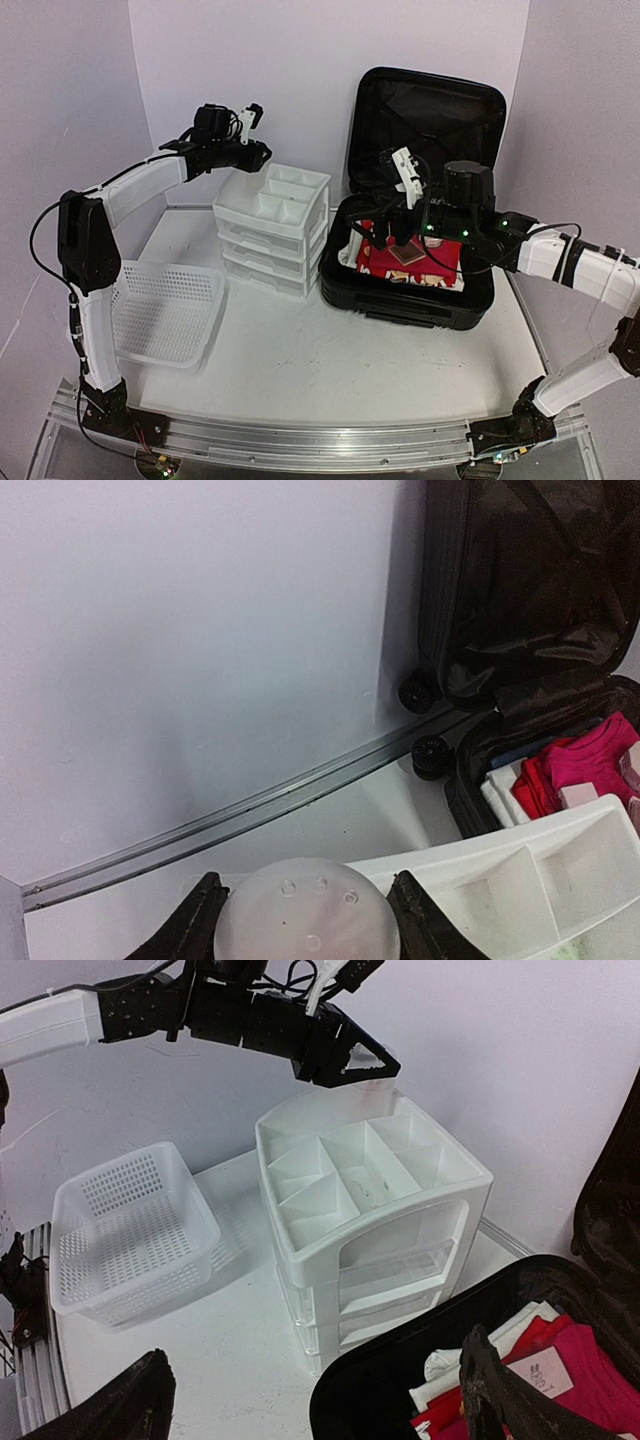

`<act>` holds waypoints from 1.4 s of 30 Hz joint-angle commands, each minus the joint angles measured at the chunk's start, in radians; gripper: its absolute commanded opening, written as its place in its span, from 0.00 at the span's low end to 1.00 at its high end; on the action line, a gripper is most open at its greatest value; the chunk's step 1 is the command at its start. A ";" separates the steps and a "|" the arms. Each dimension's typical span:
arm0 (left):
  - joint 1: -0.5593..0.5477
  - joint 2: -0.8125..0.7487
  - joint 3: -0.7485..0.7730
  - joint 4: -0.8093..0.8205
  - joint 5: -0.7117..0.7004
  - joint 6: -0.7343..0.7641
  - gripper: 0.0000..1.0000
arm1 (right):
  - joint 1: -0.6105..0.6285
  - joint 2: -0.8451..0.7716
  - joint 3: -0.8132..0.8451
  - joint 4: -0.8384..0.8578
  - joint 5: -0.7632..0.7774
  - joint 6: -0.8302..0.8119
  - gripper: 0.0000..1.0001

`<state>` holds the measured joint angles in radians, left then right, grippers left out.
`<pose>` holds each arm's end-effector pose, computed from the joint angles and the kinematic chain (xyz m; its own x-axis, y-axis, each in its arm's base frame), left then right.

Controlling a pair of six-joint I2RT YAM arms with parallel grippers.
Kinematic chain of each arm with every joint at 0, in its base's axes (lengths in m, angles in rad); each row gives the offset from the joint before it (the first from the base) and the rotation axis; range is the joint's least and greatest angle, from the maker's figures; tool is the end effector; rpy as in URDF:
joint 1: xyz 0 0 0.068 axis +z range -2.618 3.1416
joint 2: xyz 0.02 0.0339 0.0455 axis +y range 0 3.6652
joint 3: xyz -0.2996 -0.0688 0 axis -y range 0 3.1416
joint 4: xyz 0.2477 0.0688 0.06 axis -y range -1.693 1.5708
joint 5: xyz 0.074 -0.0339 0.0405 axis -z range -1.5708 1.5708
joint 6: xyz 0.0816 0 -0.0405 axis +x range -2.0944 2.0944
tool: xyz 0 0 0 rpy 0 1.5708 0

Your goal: Open, take out, and arrange the luggage

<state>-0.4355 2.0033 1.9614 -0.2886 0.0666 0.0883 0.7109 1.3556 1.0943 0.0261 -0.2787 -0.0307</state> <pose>0.4896 -0.2338 0.3846 -0.2509 0.2138 -0.9441 0.5021 0.8626 0.0619 0.2574 0.2513 0.3646 -0.1510 -0.1690 -0.9740 -0.8351 0.5490 0.0342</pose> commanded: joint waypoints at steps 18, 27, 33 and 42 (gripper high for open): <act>0.006 -0.039 -0.004 0.068 -0.099 -0.004 0.84 | -0.004 -0.036 -0.006 0.000 0.020 -0.017 0.98; 0.007 -0.200 -0.039 -0.014 -0.075 -0.075 0.98 | -0.019 -0.066 -0.006 -0.081 0.097 -0.040 0.98; 0.033 -0.409 -0.138 -0.132 0.003 -0.265 0.99 | -0.144 -0.037 0.033 -0.276 0.173 0.016 0.98; 0.043 -0.685 -0.490 -0.145 0.235 -0.406 0.99 | -0.345 0.125 0.132 -0.547 0.091 0.235 0.98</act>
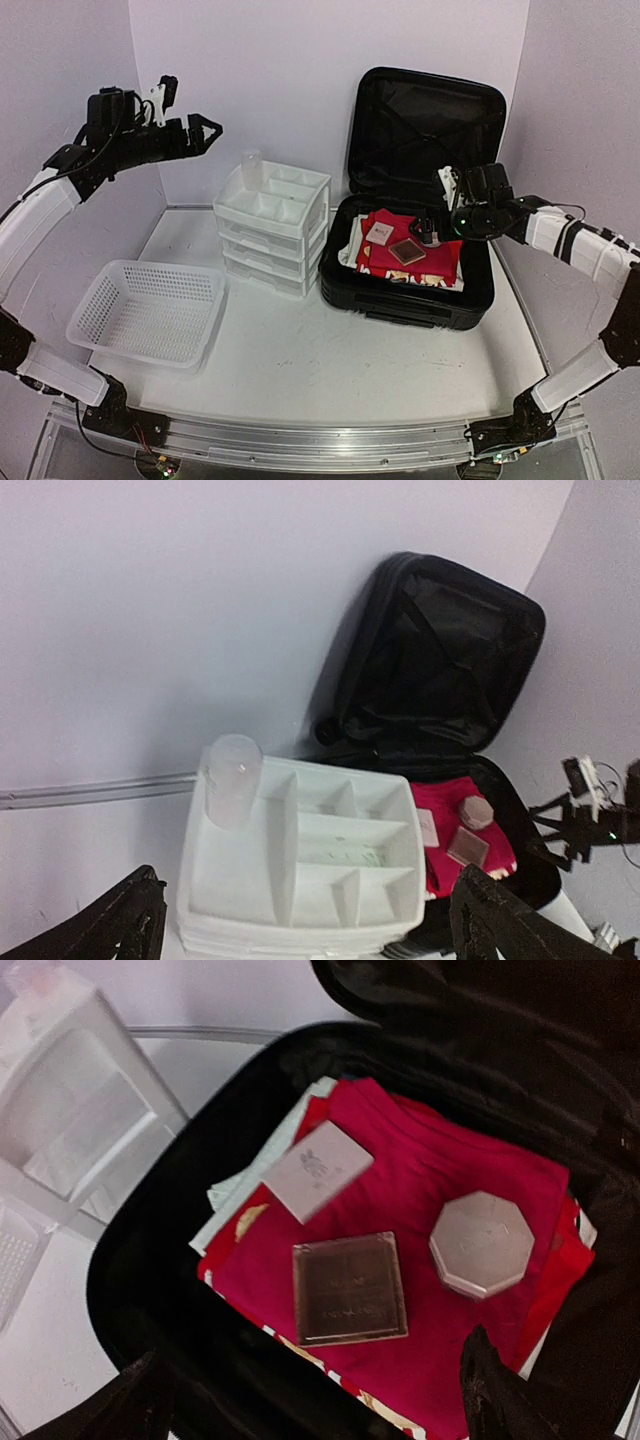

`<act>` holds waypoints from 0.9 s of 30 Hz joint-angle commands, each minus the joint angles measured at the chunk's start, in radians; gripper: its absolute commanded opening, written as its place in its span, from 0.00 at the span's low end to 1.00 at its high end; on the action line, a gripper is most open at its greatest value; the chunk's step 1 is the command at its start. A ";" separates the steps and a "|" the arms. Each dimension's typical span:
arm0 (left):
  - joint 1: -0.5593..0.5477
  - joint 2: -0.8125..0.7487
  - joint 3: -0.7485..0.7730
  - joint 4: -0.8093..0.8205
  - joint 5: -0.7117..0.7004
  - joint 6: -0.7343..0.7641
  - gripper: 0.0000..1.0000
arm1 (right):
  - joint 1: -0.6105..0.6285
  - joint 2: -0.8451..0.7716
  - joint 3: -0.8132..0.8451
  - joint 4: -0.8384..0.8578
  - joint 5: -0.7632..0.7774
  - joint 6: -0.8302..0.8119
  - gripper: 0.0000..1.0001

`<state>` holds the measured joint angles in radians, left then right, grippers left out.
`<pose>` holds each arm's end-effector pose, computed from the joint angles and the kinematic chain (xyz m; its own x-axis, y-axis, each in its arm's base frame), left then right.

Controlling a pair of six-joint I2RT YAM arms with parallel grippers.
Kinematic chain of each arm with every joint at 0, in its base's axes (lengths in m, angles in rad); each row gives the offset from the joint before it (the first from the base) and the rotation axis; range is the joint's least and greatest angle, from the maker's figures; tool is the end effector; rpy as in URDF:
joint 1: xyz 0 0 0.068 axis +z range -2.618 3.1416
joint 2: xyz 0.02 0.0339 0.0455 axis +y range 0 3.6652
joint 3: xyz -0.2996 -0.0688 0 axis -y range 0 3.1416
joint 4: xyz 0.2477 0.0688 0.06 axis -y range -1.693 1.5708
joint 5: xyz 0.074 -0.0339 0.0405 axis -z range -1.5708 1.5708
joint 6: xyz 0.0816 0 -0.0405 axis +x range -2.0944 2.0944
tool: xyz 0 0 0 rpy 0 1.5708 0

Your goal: Open, take out, and arrange the luggage

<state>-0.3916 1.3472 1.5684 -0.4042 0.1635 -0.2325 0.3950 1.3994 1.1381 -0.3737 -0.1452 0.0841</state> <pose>0.3036 -0.1398 0.4904 -0.2845 -0.1285 -0.9500 0.4716 0.8440 -0.2554 0.3169 0.1449 0.3109 -0.5866 -0.1545 -0.7950 -0.4406 0.8846 0.1532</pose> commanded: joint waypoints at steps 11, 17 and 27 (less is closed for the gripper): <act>-0.001 -0.011 -0.129 -0.038 0.338 -0.169 0.97 | -0.145 0.247 0.224 -0.251 0.004 0.135 0.98; -0.001 -0.033 -0.136 -0.038 0.349 -0.164 0.97 | -0.145 0.362 0.355 -0.303 0.125 0.042 0.93; -0.002 -0.093 -0.154 -0.081 0.293 -0.130 0.97 | -0.145 0.496 0.479 -0.322 0.153 -0.049 0.87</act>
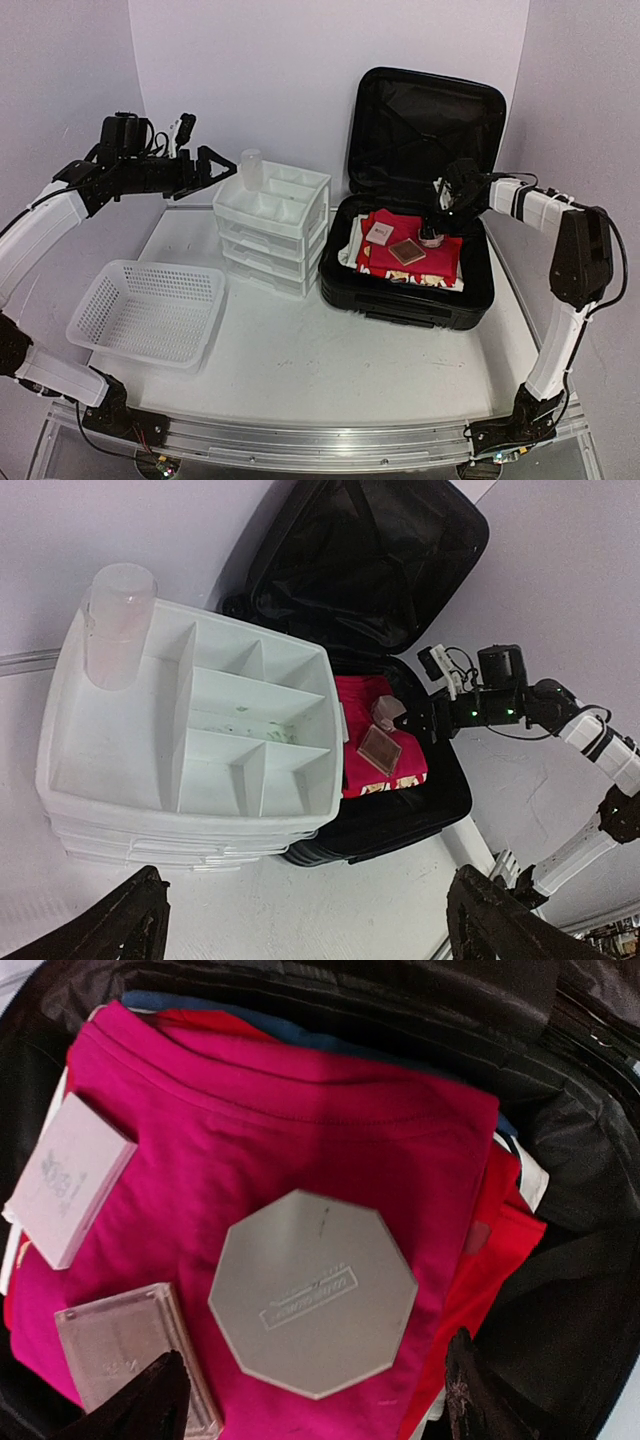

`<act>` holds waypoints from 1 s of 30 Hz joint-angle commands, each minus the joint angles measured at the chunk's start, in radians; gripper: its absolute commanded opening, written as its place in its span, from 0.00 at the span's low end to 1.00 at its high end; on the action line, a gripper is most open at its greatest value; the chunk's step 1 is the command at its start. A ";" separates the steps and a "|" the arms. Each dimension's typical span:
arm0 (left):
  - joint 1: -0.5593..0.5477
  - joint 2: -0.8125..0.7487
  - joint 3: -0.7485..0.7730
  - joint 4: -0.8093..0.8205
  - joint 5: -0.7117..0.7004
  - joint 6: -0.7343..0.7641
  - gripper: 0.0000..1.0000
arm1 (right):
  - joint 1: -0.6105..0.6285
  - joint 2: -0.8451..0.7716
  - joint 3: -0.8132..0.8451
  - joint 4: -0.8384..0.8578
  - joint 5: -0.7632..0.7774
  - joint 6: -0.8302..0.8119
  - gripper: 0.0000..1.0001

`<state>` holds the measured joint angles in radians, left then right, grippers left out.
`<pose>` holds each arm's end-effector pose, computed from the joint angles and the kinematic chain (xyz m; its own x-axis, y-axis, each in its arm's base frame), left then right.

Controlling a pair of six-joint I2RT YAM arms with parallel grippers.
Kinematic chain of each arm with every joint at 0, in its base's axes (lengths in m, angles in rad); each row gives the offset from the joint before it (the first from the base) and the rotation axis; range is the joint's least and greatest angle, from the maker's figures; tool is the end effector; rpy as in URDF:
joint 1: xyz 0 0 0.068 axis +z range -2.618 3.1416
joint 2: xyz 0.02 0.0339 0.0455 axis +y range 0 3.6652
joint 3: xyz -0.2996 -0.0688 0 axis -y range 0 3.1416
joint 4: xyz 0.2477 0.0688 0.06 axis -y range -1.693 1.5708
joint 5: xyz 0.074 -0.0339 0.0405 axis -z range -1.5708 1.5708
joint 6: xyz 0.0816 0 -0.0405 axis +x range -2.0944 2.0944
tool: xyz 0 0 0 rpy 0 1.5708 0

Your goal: Open, take out, and arrange the luggage

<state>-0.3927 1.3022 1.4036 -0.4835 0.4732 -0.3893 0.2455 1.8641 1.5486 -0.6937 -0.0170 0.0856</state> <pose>0.2786 -0.1556 0.4324 -0.5963 -0.1187 -0.7940 0.5458 0.6653 -0.5094 0.4299 0.1092 0.2488 -0.8395 -0.1222 -0.5294 -0.1807 0.9817 0.0599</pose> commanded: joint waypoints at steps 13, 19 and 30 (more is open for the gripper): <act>0.000 -0.036 0.019 -0.016 -0.025 0.032 0.97 | 0.017 0.124 0.124 -0.004 0.049 -0.077 0.67; 0.000 -0.024 0.023 -0.015 -0.015 0.032 0.97 | 0.018 0.113 0.120 -0.004 0.048 -0.077 0.55; 0.000 -0.013 0.031 -0.017 0.002 0.029 0.97 | 0.018 -0.042 0.050 0.039 -0.085 -0.150 0.50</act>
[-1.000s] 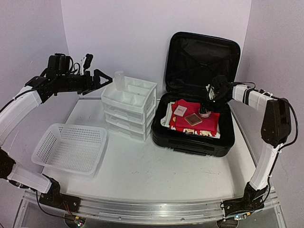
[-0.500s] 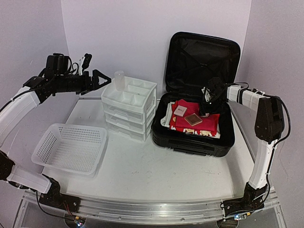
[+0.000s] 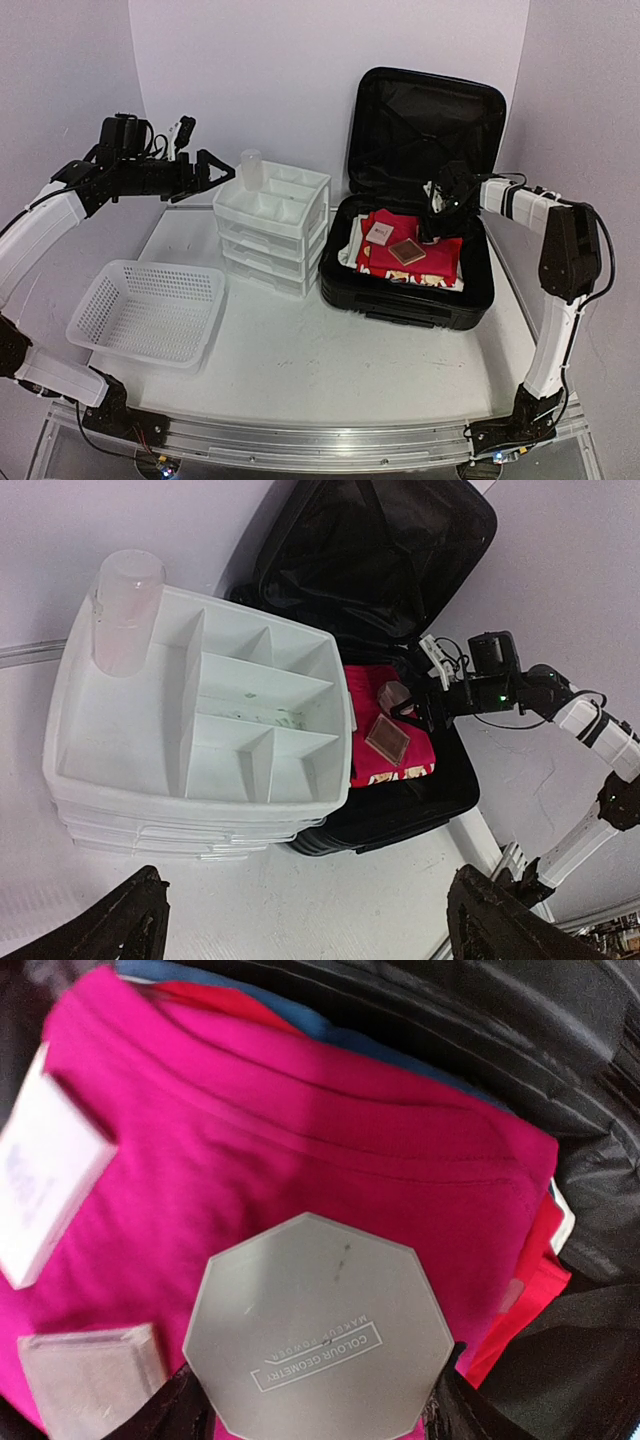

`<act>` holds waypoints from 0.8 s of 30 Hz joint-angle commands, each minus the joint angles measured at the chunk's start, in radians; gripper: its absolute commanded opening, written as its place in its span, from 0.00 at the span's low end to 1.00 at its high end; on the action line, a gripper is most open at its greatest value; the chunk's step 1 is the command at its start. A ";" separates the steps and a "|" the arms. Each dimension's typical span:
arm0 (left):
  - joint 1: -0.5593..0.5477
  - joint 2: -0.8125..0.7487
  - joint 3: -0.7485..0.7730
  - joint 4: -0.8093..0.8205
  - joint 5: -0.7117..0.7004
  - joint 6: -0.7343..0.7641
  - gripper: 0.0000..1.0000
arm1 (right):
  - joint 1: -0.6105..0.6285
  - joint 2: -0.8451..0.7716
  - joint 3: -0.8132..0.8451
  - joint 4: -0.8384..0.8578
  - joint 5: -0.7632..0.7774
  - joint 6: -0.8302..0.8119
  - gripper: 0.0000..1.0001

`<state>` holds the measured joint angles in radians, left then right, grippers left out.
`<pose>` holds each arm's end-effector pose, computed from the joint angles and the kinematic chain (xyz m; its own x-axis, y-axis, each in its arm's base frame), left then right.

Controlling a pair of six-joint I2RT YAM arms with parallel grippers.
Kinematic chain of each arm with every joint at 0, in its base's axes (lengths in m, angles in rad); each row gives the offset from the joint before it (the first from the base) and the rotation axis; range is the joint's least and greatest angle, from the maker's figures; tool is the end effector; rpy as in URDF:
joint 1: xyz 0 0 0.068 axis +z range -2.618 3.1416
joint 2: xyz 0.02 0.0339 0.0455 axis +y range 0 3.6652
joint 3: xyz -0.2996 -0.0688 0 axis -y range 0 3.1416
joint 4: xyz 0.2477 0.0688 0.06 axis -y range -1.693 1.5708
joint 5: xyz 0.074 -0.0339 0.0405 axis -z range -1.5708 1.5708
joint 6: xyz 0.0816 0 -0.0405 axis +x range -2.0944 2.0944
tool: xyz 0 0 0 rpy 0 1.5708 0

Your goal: Open, take out, and arrange the luggage

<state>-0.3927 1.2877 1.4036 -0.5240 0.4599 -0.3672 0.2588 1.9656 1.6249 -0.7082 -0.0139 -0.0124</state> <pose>0.2730 -0.1523 0.4310 -0.6005 -0.0995 -0.7934 0.5397 0.6817 -0.4939 0.4505 0.1204 0.2290 -0.8347 -0.2338 -0.4986 -0.2730 0.9620 0.0059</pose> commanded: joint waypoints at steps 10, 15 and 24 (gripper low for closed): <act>-0.003 0.087 0.071 0.035 0.157 -0.059 0.92 | 0.078 -0.423 -0.303 0.270 -0.555 -0.155 0.49; -0.066 0.168 0.074 0.161 0.301 -0.182 0.88 | 0.228 -0.458 -0.319 0.295 -0.546 -0.170 0.48; -0.247 0.330 0.095 0.359 0.350 -0.412 0.89 | 0.390 -0.456 -0.286 0.412 -0.540 -0.095 0.48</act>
<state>-0.5877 1.5837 1.4345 -0.2829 0.7689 -0.6682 0.6079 1.5433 1.2911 -0.4019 -0.5419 -0.1322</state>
